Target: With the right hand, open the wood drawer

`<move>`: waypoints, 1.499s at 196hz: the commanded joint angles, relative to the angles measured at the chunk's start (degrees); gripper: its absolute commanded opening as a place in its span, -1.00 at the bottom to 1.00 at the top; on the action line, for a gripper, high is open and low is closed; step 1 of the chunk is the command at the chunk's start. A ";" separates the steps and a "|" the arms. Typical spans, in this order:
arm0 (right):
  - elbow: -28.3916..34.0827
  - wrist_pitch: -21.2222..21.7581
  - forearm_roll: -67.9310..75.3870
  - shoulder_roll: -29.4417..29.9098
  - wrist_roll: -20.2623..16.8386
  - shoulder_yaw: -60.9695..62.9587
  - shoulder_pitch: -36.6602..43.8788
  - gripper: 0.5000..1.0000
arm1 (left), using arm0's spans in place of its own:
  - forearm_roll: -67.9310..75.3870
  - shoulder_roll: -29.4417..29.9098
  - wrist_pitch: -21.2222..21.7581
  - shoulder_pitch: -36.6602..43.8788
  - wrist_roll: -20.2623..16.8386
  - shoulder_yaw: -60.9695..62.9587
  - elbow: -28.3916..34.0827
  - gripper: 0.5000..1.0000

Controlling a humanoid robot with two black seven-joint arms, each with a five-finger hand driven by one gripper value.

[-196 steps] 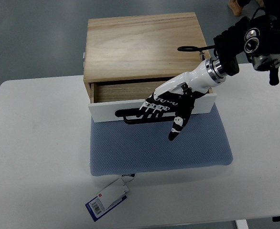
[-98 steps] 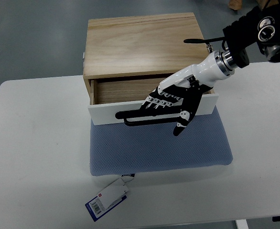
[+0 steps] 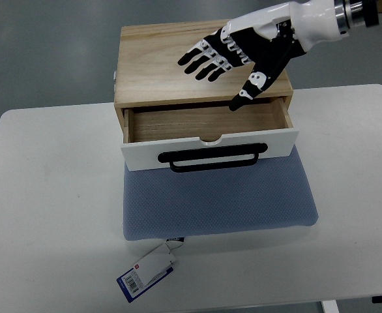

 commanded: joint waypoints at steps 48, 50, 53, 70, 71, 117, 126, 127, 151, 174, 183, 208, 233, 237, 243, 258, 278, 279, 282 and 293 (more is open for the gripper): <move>-6.87 -21.70 6.04 -9.22 -1.71 28.66 -25.81 0.71 | -0.04 0.00 0.00 0.00 0.00 0.00 0.00 1.00; -6.87 -21.70 6.04 -9.22 -1.71 28.66 -25.81 0.71 | -0.04 0.00 0.00 0.00 0.00 0.00 0.00 1.00; -6.87 -21.70 6.04 -9.22 -1.71 28.66 -25.81 0.71 | -0.04 0.00 0.00 0.00 0.00 0.00 0.00 1.00; -9.33 -27.24 4.72 -9.58 -4.18 43.08 -38.99 0.71 | -0.04 0.00 0.00 0.00 0.00 0.00 0.00 1.00; -9.33 -27.24 4.72 -9.58 -4.18 43.08 -38.99 0.71 | -0.04 0.00 0.00 0.00 0.00 0.00 0.00 1.00; -14.60 -31.37 -0.37 -6.85 -4.97 58.37 -54.29 0.71 | 0.05 0.00 0.00 0.00 0.00 0.00 0.00 1.00; -16.97 -32.42 -2.75 -4.83 -5.14 62.68 -59.21 0.71 | -0.04 0.00 0.00 -0.09 0.00 0.00 0.00 1.00; -16.97 -32.42 -2.75 -4.83 -5.14 62.68 -59.21 0.71 | -0.04 0.00 0.00 -0.09 0.00 0.00 0.00 1.00; -19.96 -32.42 -6.97 -1.49 -5.49 68.48 -65.36 0.71 | 0.05 0.00 0.00 0.00 0.00 0.00 0.00 1.00; -22.07 -32.69 -11.62 2.29 -5.67 73.40 -69.93 0.71 | 0.05 0.00 0.00 0.00 0.00 0.00 0.00 1.00; -22.77 -33.04 -13.38 3.60 -5.67 74.80 -71.25 0.71 | 0.05 0.00 0.00 0.00 0.00 0.00 0.00 1.00; -25.06 -34.71 -18.04 7.91 -5.58 79.02 -74.24 0.71 | 0.05 0.00 0.00 0.00 0.00 0.00 0.00 1.00; -26.46 -35.50 -21.55 11.60 -5.58 82.80 -76.61 0.72 | 0.05 0.00 0.00 0.00 0.00 0.00 0.00 1.00; -26.64 -35.59 -22.17 12.13 -5.58 83.33 -77.05 0.72 | -0.04 0.00 0.00 0.00 0.00 0.00 0.00 1.00; -26.73 -35.59 -22.78 13.10 -5.49 84.21 -77.66 0.72 | -0.04 0.00 0.00 0.00 0.00 0.00 0.00 1.00; -26.91 -35.59 -23.49 14.77 -5.49 86.14 -78.98 0.72 | -0.04 0.00 0.00 0.00 0.00 0.00 0.00 1.00; -27.17 -35.59 -23.49 16.61 -5.58 88.25 -80.13 0.72 | -0.04 0.00 0.00 0.00 0.00 0.00 0.00 1.00; -27.26 -35.59 -24.01 18.09 -5.58 89.47 -81.08 0.72 | 0.05 0.00 0.00 0.00 0.00 0.00 0.00 1.00; -27.26 -35.59 -24.19 18.37 -5.58 89.75 -81.36 0.72 | -0.04 0.00 0.00 0.00 0.00 0.00 0.00 1.00; -27.26 -35.59 -25.34 19.60 -5.49 90.36 -82.41 0.72 | -0.04 0.00 0.00 0.00 0.00 0.00 0.00 1.00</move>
